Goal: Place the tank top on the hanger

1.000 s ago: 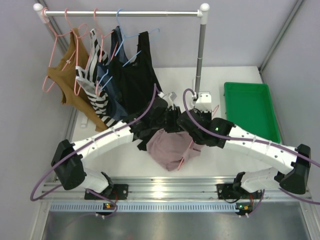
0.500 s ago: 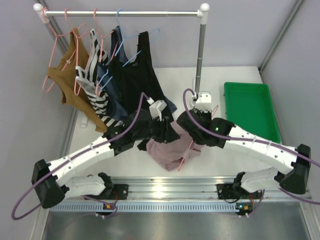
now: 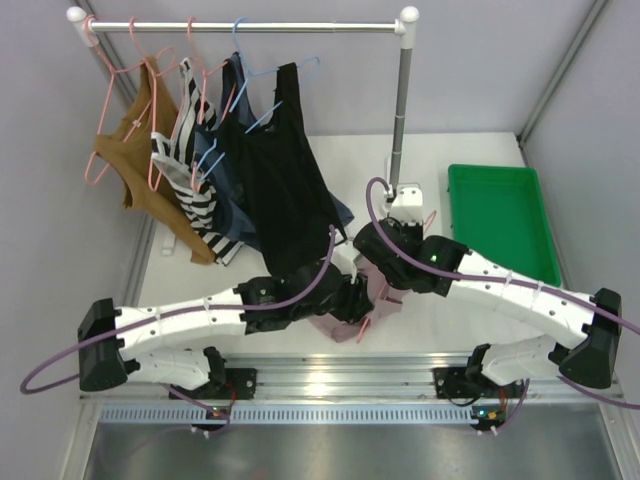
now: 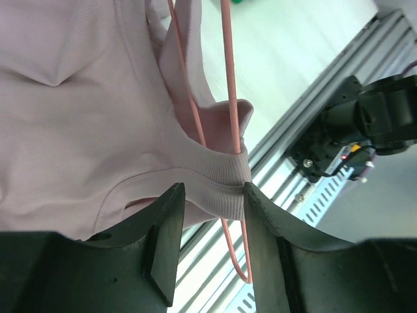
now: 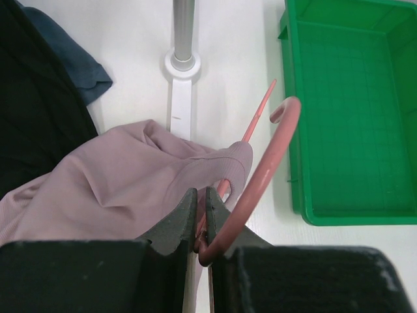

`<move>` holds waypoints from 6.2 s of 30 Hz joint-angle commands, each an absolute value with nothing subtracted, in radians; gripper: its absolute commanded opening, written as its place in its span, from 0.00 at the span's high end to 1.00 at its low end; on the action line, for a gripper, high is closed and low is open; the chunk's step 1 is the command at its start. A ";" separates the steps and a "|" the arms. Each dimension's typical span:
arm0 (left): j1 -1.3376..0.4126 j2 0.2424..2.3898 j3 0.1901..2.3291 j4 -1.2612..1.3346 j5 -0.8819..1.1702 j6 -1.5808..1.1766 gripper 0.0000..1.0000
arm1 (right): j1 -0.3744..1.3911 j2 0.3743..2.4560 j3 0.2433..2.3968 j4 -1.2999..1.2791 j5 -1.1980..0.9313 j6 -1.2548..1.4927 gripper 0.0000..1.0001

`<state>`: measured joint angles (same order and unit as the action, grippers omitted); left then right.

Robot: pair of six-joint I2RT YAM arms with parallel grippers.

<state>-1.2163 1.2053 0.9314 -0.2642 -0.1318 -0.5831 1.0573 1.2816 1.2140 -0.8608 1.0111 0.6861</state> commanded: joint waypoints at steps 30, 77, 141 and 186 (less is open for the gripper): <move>-1.335 1.246 0.830 0.040 -0.393 -0.519 0.54 | 1.054 1.238 1.278 -0.877 0.983 0.710 1.00; -1.333 1.063 0.600 0.359 -0.557 -0.348 1.00 | 1.051 1.016 1.186 -0.703 0.770 0.525 0.17; -0.693 1.404 1.904 -0.407 -0.295 -0.153 1.00 | 1.052 0.996 1.637 -0.865 0.676 0.399 0.06; -0.658 0.902 1.395 -0.506 -0.255 -0.264 0.54 | 1.052 0.960 1.419 -0.775 0.626 0.437 0.00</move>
<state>-0.6617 0.9741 1.4403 -0.4786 -0.2916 -0.2420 1.0573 0.9794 1.4380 -0.8253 0.6270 0.4309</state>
